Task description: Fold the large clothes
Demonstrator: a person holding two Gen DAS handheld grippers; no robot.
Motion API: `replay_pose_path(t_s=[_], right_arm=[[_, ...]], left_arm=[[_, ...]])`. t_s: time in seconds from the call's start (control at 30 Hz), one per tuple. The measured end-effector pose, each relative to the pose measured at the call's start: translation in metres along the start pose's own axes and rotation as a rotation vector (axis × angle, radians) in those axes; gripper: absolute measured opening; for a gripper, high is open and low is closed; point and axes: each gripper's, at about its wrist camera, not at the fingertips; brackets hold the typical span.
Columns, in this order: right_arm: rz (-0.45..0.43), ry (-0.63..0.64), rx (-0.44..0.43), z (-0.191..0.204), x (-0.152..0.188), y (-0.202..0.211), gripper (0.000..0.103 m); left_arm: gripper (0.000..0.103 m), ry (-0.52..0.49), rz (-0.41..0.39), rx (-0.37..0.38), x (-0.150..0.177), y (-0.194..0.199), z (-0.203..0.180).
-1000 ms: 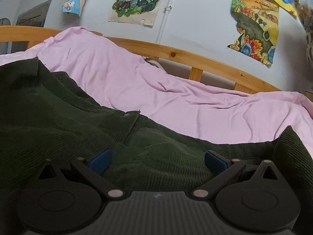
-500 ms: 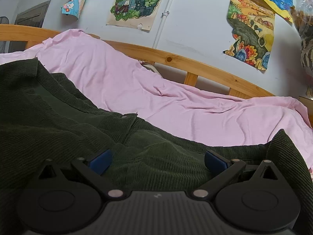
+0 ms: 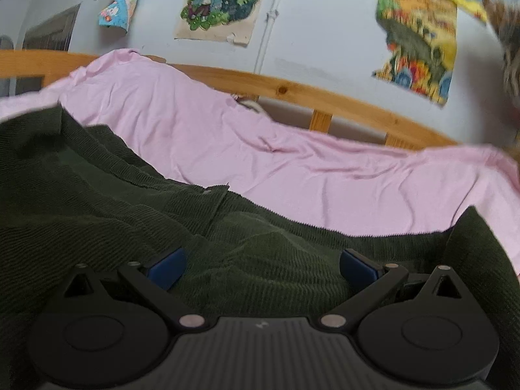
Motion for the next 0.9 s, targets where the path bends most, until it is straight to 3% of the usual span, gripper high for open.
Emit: replay_pose_path(t_s=[0.03,0.1,0.2,0.27,0.43,0.53,0.6,0.67,0.77,0.83,0.9], right_arm=[[-0.005,-0.038,-0.007,-0.007,0.001,0.004,0.103],[0.02,-0.09,0.026,-0.017,0.003,0.007,0.103],[0.093,-0.116,-0.018,-0.027,-0.001,0.002,0.103],[0.098,-0.135,-0.057,-0.039,-0.009,0.008,0.103],[0.005,-0.273,-0.212,-0.098,-0.02,0.044,0.103],[-0.074,-0.415,-0.355,-0.149,-0.01,0.064,0.103],[-0.086,-0.546,-0.398,-0.181,0.005,0.072,0.103],[-0.06,-0.719,-0.493,-0.207,0.028,0.068,0.103],[-0.035,-1.064,-0.792,-0.228,0.074,0.041,0.103],[-0.006,-1.192,-0.861,-0.226,0.09,0.026,0.103],[0.0,-1.206,-0.911,-0.219,0.091,0.011,0.103]], left_arm=[[0.066,-0.007,-0.022,-0.013,0.0,0.002,-0.002],[0.04,-0.018,-0.049,-0.016,-0.001,0.006,-0.005],[0.027,-0.079,-0.087,0.036,-0.003,0.015,-0.02],[0.024,-0.175,-0.114,0.08,-0.005,0.022,-0.041],[0.02,-0.403,-0.143,0.287,-0.005,0.037,-0.116],[0.019,-0.52,-0.125,0.412,0.007,0.045,-0.163],[0.018,-0.601,-0.093,0.477,0.024,0.046,-0.191],[0.018,-0.673,-0.062,0.519,0.045,0.045,-0.212],[0.015,-0.735,-0.006,0.55,0.075,0.042,-0.226],[0.014,-0.743,0.036,0.552,0.09,0.037,-0.226],[0.014,-0.757,0.052,0.553,0.102,0.038,-0.219]])
Point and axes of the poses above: each gripper's, at about its wrist camera, not at the fingertips, and y roughly against the way its jaws point, z to its left, x to its underside, and after that the axes turned 10 degrees about y, right-handed
